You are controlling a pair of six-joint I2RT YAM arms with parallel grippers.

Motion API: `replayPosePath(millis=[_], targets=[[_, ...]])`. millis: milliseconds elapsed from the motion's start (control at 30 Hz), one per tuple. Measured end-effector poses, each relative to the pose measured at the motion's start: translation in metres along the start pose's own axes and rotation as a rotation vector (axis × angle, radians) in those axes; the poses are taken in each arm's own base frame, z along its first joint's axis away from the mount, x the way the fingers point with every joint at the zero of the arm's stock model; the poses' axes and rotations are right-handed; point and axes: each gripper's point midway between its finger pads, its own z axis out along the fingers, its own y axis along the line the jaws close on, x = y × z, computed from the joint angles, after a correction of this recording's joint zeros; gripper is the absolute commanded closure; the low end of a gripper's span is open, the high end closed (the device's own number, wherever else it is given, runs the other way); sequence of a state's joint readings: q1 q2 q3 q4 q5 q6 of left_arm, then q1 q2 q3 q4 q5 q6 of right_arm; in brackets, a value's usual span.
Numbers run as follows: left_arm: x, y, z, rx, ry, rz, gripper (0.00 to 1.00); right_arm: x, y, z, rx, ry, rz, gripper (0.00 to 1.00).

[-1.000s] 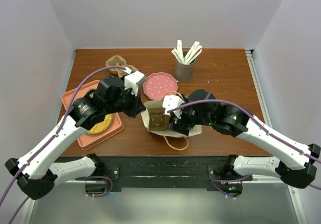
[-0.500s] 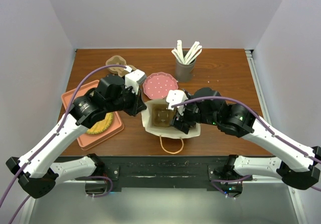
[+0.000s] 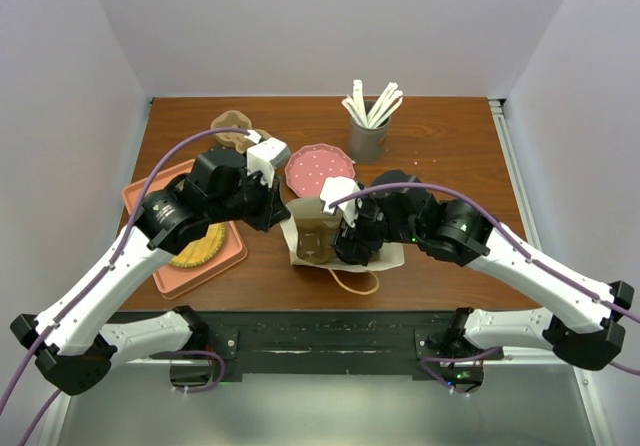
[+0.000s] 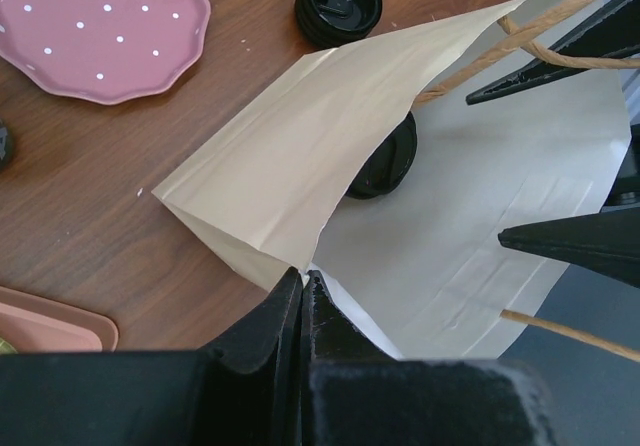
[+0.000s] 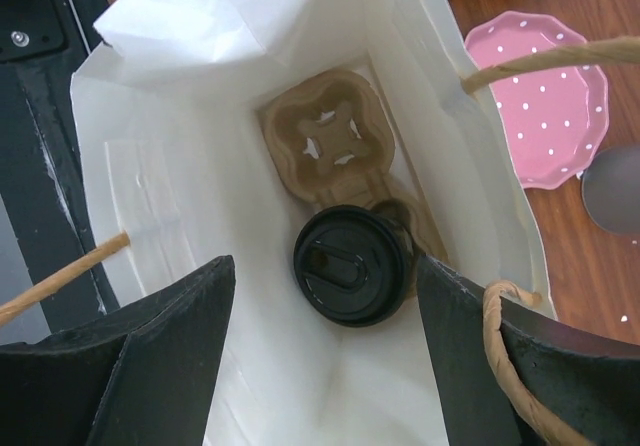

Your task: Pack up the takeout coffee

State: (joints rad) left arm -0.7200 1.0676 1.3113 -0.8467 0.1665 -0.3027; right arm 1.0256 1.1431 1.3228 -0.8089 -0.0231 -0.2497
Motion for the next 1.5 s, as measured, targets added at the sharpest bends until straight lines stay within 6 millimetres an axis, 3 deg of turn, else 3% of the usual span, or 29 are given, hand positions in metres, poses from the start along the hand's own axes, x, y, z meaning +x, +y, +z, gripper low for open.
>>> replayPosePath(millis=[167, 433, 767, 1133, 1500], targets=[[0.002, -0.001, -0.001, 0.004, 0.008, -0.027, 0.95, -0.003, 0.000, 0.002, -0.006, -0.001, 0.000, 0.18], [0.001, -0.003, -0.001, 0.017, 0.008, -0.076, 0.95, -0.002, 0.006, 0.007, -0.046, 0.009, -0.016, 0.17], [-0.001, -0.004, 0.000, 0.033, 0.001, -0.108, 0.96, -0.008, 0.009, 0.000, -0.106, -0.012, -0.017, 0.11], [0.006, -0.005, 0.004, 0.047, 0.019, -0.129, 0.96, -0.027, 0.001, -0.003, -0.125, -0.055, 0.006, 0.11], [0.008, -0.005, 0.004, 0.053, 0.024, -0.132, 0.97, -0.030, 0.007, 0.001, -0.204, -0.051, 0.078, 0.14]])
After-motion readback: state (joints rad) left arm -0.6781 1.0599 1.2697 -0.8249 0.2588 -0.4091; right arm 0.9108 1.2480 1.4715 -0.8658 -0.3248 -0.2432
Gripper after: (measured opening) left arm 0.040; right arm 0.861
